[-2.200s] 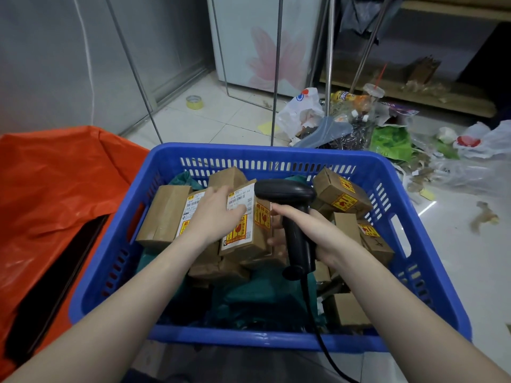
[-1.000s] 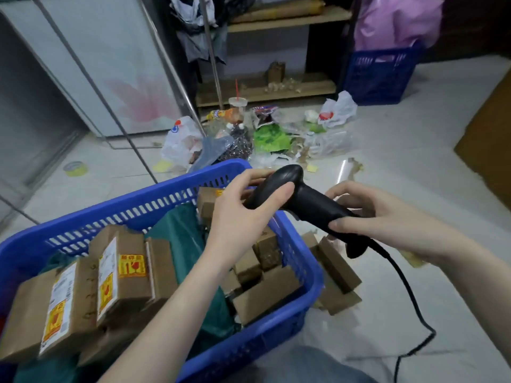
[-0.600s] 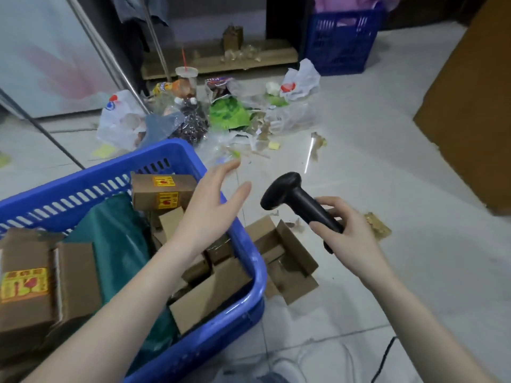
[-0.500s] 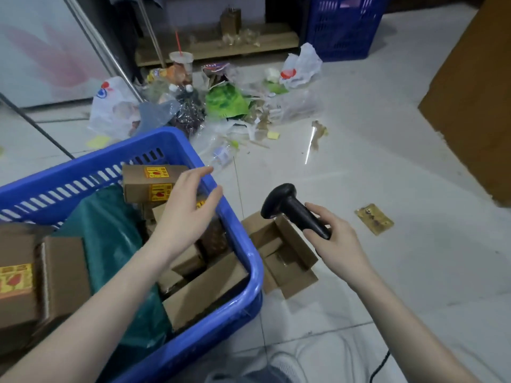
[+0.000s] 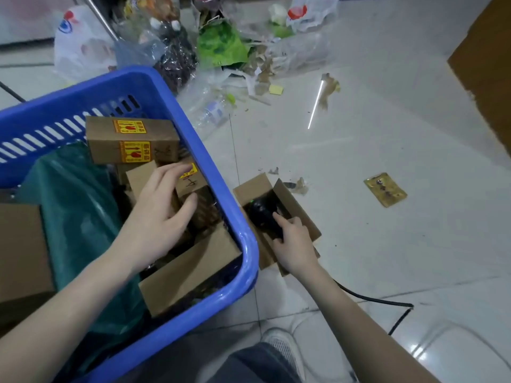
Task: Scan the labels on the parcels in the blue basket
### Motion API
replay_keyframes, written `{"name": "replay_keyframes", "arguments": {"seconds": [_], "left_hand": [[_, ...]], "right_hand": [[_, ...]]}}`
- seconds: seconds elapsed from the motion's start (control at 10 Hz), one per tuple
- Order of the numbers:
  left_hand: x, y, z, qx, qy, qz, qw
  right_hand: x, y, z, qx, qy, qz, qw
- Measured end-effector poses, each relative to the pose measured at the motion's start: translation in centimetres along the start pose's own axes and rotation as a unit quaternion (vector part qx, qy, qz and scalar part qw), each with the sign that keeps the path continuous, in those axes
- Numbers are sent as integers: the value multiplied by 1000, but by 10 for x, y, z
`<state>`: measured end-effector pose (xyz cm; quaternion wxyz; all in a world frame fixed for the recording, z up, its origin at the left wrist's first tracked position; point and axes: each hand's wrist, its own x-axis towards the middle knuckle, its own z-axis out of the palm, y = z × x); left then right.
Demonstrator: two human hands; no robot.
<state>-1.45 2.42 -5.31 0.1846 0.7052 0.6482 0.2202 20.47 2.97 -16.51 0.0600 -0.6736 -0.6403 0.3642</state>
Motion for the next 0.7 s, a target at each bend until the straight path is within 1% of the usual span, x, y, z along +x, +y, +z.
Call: {"name": "replay_keyframes", "arguments": {"seconds": [0.1, 0.2, 0.3, 0.4, 0.5, 0.6, 0.7], "left_hand": [[0, -2, 3, -5, -2, -2, 1000], [-2, -4, 3, -6, -3, -8, 1000], [-5, -2, -1, -8, -3, -16, 1000], [-10, 0, -9, -10, 2, -22, 1000], [-16, 4, -24, -9, 3, -36, 999], [-22, 9, -45, -8, 24, -32, 999], [-34, 19, -71, -12, 43, -34, 998]], "right_hand": [[2, 0, 6, -31, -11, 2, 999], [3, -1, 7, -39, -44, 5, 998], [0, -3, 0, -31, -71, 8, 997], [-5, -5, -7, -24, -73, 3, 997], [-12, -14, -19, -18, -74, -1, 997], [-20, -26, -35, -4, -48, -18, 999], [-32, -41, -56, 1, -6, -45, 999]]}}
